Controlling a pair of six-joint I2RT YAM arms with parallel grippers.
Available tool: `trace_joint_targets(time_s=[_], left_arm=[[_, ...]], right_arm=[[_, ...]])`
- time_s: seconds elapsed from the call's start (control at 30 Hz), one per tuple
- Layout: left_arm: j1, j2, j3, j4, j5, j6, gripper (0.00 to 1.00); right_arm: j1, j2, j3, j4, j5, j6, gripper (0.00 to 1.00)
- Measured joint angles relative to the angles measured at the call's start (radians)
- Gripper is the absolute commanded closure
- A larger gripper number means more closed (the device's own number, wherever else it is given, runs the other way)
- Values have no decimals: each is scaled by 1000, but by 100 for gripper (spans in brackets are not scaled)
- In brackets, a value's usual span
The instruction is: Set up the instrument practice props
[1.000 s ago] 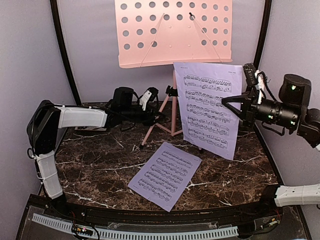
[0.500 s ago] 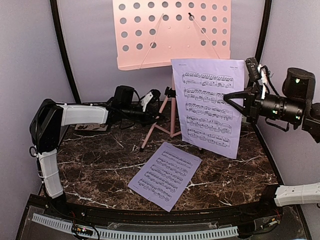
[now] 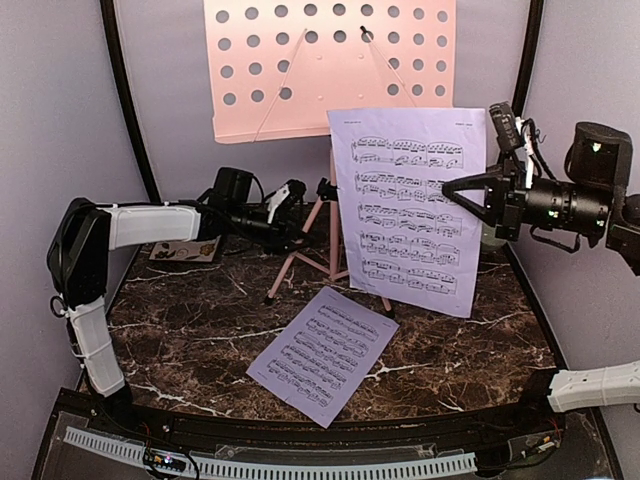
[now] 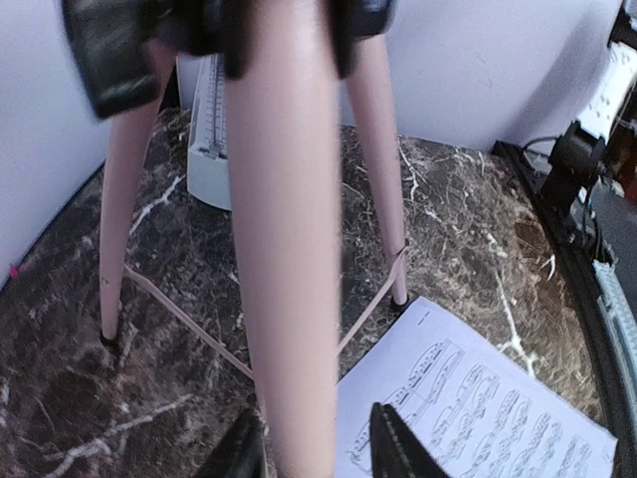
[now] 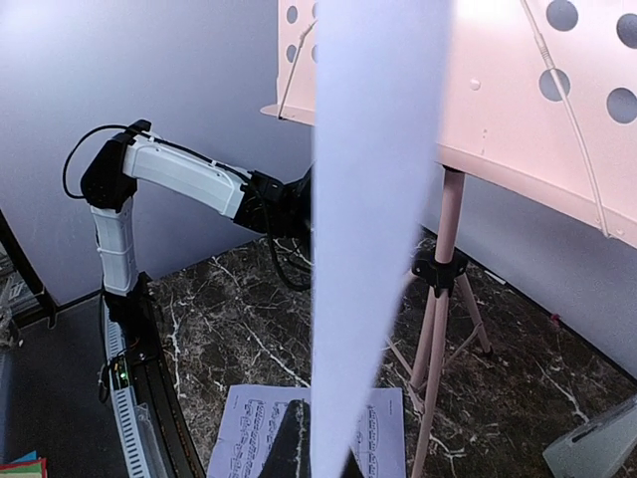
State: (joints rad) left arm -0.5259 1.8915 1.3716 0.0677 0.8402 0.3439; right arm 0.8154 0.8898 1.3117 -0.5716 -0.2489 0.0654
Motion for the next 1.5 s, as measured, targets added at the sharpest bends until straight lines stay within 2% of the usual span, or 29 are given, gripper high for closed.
trace_joint_targets(time_s=[0.07, 0.2, 0.4, 0.57, 0.77, 0.9, 1.03, 1.13, 1.27, 1.5], left_arm=[[3, -15, -1, -2, -6, -7, 39], [5, -108, -66, 51, -60, -79, 34], [11, -328, -276, 156, -235, -224, 35], [55, -519, -468, 187, -417, -397, 42], [73, -811, -538, 137, -657, -512, 41], [71, -959, -452, 73, -754, -509, 41], [56, -982, -298, -6, -798, -476, 41], [17, -947, -164, -77, -807, -423, 41], [-114, -866, 2, -146, -823, -323, 41], [-260, -718, 185, -173, -804, -243, 42]], right_arm=[[0, 13, 27, -6, -12, 0, 100], [0, 41, 86, -10, -40, -1, 100], [0, 77, 174, -29, -68, -11, 100], [0, 107, 227, -33, -74, -32, 100], [0, 178, 319, -43, -61, -69, 100], [0, 229, 412, -55, -37, -89, 100], [0, 278, 502, -45, -15, -95, 100], [0, 312, 544, -24, 7, -95, 100], [0, 370, 605, -9, 37, -95, 100], [0, 434, 679, 27, 97, -107, 100]])
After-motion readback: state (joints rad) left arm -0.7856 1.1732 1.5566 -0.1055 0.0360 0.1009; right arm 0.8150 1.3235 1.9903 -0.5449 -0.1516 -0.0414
